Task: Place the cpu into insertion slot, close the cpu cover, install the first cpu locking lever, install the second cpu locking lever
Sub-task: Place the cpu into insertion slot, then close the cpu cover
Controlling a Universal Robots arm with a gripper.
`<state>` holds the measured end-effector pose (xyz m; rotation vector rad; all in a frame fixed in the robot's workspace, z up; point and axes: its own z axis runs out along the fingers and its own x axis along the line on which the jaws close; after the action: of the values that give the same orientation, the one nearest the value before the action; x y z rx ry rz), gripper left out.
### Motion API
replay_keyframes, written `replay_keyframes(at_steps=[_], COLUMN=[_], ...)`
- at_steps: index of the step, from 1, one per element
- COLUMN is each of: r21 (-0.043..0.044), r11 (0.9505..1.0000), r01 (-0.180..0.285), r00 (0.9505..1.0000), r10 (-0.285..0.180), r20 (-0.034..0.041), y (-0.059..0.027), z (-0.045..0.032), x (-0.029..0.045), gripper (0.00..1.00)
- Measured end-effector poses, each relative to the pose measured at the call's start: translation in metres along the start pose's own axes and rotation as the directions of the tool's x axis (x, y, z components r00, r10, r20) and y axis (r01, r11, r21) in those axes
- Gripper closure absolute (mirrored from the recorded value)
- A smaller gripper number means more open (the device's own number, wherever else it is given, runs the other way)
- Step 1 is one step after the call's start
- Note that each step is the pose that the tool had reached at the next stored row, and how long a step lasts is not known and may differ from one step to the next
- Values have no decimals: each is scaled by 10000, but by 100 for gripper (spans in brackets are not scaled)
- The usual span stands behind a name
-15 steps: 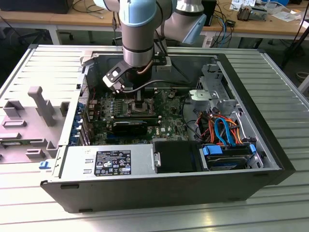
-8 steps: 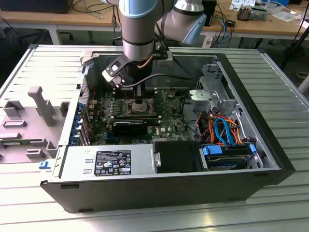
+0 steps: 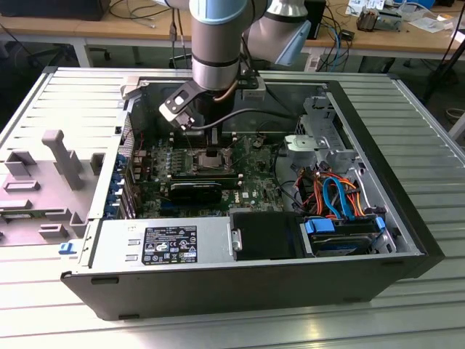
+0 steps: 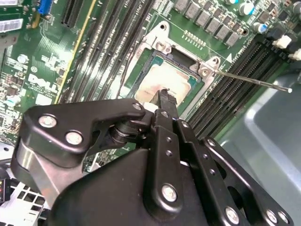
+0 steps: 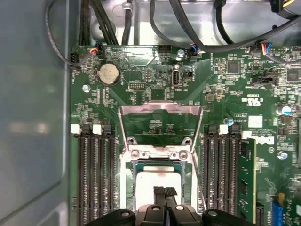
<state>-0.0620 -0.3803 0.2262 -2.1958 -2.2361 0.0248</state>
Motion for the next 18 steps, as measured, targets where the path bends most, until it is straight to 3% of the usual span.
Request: replay_keyframes(at_steps=[1,2,3,4,5,6,10,18], r21=[39,68,90,95,90,87,85,85], r11=[10000,10000,10000,9999,9999,9999,9999,9999], r01=[26,39,42,41,55,59,60,60], r00=[9999,9997,9996,9997,10000,10000,9999,9999], r10=[-26,-40,-44,-43,-56,-59,-59,-59], r20=[167,251,266,250,70,-63,-109,-132], y=[0,1,4,5,6,7,7,8], z=[1,2,1,0,1,0,1,1], x=[0,0,0,-1,0,0,0,0], gripper=[89,89,89,89,89,89,89,89])
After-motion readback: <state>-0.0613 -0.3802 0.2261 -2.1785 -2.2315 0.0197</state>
